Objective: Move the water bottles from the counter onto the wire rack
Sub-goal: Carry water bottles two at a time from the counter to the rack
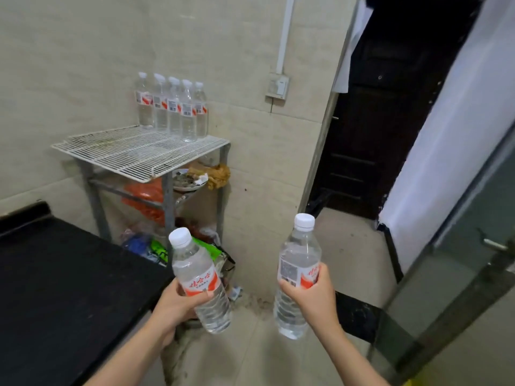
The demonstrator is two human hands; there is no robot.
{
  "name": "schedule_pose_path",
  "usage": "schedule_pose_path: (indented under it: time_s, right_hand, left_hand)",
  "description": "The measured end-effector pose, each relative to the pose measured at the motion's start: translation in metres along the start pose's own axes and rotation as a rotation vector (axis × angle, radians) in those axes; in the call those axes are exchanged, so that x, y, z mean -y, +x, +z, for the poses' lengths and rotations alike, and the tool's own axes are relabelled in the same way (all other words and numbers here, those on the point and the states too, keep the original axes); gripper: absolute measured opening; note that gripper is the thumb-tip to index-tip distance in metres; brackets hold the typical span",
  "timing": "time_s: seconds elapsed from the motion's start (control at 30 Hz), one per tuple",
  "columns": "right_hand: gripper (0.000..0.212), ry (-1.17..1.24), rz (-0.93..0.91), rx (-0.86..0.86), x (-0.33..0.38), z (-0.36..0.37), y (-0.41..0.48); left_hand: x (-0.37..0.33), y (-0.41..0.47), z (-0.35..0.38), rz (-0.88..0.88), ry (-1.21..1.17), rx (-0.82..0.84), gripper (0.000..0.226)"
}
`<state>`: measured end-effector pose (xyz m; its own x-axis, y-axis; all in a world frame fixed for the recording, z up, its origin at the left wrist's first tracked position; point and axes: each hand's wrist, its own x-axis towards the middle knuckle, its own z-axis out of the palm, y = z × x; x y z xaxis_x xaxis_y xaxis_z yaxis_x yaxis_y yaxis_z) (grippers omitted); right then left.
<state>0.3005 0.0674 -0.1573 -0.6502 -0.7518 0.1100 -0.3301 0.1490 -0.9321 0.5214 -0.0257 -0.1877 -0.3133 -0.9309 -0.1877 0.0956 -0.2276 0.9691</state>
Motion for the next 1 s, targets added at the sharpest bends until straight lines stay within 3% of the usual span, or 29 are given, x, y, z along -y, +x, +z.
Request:
schedule_pose_path:
  time_s: [0.27,0.47,0.7,0.83,1.0]
  right_hand:
    - [0.052,0.013,-0.025,0.031,-0.008,-0.001,0.134]
    - [0.053,0.044,-0.117,0.153,-0.001,0.026,0.243]
    - [0.056,0.046,-0.277,0.346,0.037,0.077,0.355]
    - [0.056,0.117,-0.382,0.44,0.077,0.117,0.402]
    - [0.054,0.298,-0.473,0.491,0.14,0.181,0.44]
  left_hand:
    - [-0.023,0.113,0.05,-0.017,-0.054,-0.072,0.036]
    - [-0.055,0.173,0.067,0.028,-0.083,-0.176,0.034]
    - [-0.121,0.223,0.071,0.233,-0.128,-0.373,0.031]
    - [-0.163,0.235,0.053,0.357,-0.145,-0.485,0.051]
    - [-0.214,0.25,0.016,0.489,-0.115,-0.631,0.039]
